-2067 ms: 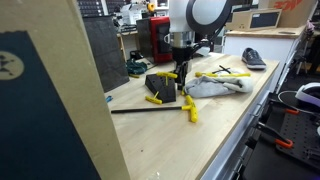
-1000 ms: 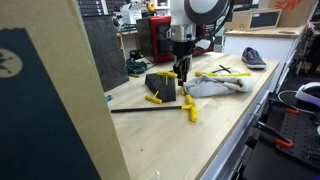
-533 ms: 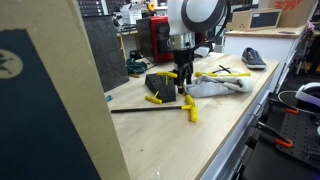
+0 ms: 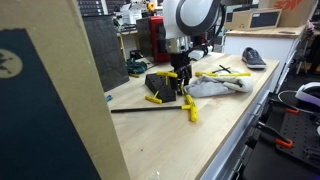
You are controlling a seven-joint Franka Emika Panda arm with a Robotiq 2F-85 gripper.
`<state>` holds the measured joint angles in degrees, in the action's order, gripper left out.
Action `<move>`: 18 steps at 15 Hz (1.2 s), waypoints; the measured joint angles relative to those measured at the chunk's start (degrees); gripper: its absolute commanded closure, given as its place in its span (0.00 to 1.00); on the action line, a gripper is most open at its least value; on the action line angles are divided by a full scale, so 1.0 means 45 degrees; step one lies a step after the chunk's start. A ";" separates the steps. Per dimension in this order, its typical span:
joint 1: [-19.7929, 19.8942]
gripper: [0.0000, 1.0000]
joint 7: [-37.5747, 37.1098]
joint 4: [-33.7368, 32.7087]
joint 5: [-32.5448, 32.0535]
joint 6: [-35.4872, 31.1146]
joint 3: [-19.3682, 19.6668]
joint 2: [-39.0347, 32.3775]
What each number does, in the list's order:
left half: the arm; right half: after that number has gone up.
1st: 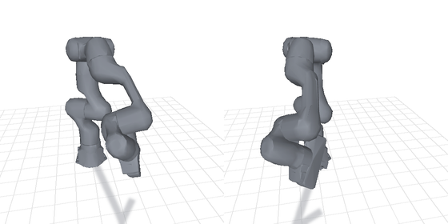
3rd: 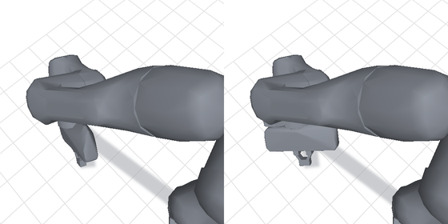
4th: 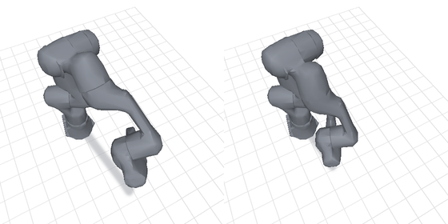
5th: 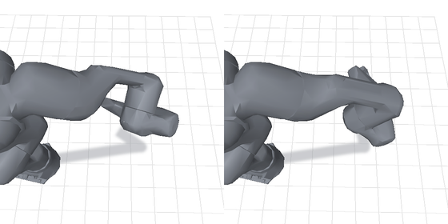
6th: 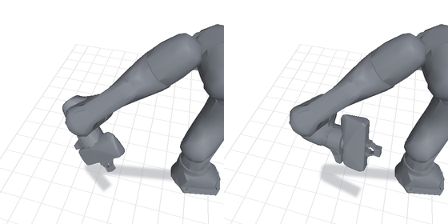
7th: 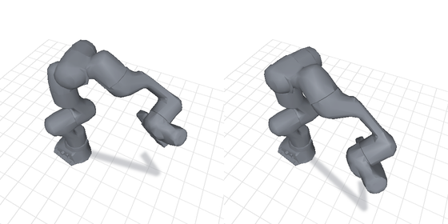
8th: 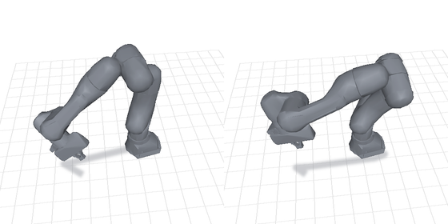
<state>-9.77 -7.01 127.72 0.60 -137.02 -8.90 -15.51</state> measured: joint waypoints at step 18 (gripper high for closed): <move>0.0775 0.74 0.0002 -0.0102 0.1496 0.0210 0.0314 0.1552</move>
<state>-6.28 -7.00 127.26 7.33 -136.07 -7.49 -8.52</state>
